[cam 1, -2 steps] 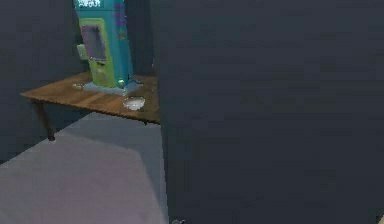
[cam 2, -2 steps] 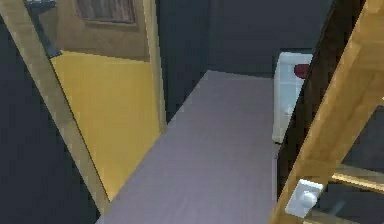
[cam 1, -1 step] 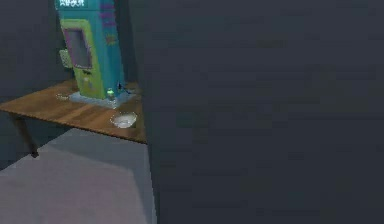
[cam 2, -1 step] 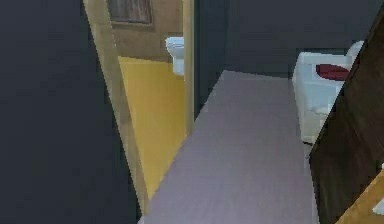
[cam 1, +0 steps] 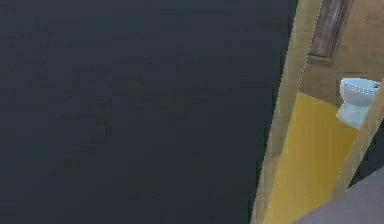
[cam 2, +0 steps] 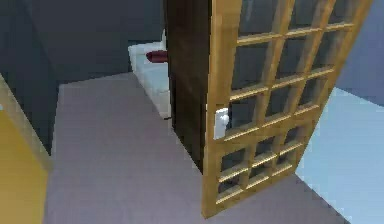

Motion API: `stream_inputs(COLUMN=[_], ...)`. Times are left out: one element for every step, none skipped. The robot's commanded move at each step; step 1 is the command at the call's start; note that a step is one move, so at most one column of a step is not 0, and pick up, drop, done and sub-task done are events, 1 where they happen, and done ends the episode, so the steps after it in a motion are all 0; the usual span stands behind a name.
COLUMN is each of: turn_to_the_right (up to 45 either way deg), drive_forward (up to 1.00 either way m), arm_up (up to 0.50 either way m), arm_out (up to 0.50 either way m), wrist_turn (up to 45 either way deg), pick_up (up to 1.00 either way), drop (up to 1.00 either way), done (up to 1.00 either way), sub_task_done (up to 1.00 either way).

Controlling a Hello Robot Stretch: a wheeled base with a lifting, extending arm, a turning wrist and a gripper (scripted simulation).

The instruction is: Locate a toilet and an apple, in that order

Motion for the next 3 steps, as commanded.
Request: stream_inputs(turn_to_the_right=[45.0,12.0,0.0], drive_forward=[0.00,0.00,0.25], arm_up=[0.00,0.00,0.00], arm_out=[0.00,0.00,0.00], wrist_turn=[0.0,0.0,0.0], pick_up=[0.00,0.00,0.00], drop=[0.00,0.00,0.00], done=[0.00,0.00,0.00], sub_task_done=[0.00,0.00,0.00])
